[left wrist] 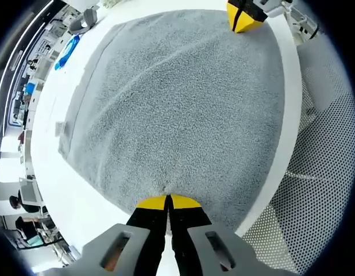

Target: Fold the towel on the table until its edges align and the towel forms a compact rectangular stack.

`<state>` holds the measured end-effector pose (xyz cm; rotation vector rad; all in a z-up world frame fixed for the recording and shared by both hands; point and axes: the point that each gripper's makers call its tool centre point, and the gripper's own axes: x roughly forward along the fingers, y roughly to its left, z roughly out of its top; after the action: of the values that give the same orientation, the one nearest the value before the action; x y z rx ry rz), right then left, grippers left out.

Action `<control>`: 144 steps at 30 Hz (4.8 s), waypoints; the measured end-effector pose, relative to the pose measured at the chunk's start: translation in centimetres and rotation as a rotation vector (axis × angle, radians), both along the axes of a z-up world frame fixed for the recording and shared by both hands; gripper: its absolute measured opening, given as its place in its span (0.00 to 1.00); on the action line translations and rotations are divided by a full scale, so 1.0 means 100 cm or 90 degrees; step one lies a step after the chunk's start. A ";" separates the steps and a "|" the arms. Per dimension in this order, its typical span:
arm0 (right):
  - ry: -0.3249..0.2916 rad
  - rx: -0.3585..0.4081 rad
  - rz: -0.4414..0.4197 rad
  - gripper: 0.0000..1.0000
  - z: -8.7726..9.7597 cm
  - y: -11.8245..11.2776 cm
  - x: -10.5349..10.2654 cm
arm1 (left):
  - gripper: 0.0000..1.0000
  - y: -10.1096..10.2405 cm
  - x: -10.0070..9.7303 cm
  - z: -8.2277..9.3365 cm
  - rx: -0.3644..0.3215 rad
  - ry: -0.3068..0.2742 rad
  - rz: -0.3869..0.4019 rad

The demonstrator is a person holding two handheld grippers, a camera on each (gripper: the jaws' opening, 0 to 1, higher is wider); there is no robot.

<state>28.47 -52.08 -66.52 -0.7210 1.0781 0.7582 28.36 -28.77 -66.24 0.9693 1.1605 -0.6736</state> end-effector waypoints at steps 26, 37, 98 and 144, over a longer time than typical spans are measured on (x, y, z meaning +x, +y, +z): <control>0.007 0.136 -0.070 0.00 0.002 0.004 -0.015 | 0.01 0.005 0.003 0.001 -0.117 0.002 0.039; 0.049 0.374 -0.125 0.00 0.006 0.004 -0.018 | 0.01 0.008 0.003 0.005 -0.280 -0.079 0.009; -0.095 0.343 -0.122 0.00 0.062 -0.037 -0.059 | 0.02 0.030 -0.059 0.051 -0.293 -0.007 -0.023; -0.325 0.411 -0.229 0.00 0.203 -0.038 -0.041 | 0.02 0.037 -0.041 0.209 -0.503 -0.371 0.130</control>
<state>24.35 -55.91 -46.20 -0.1363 0.4291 0.5202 24.22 -25.11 -45.35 0.3174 0.3944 -0.5556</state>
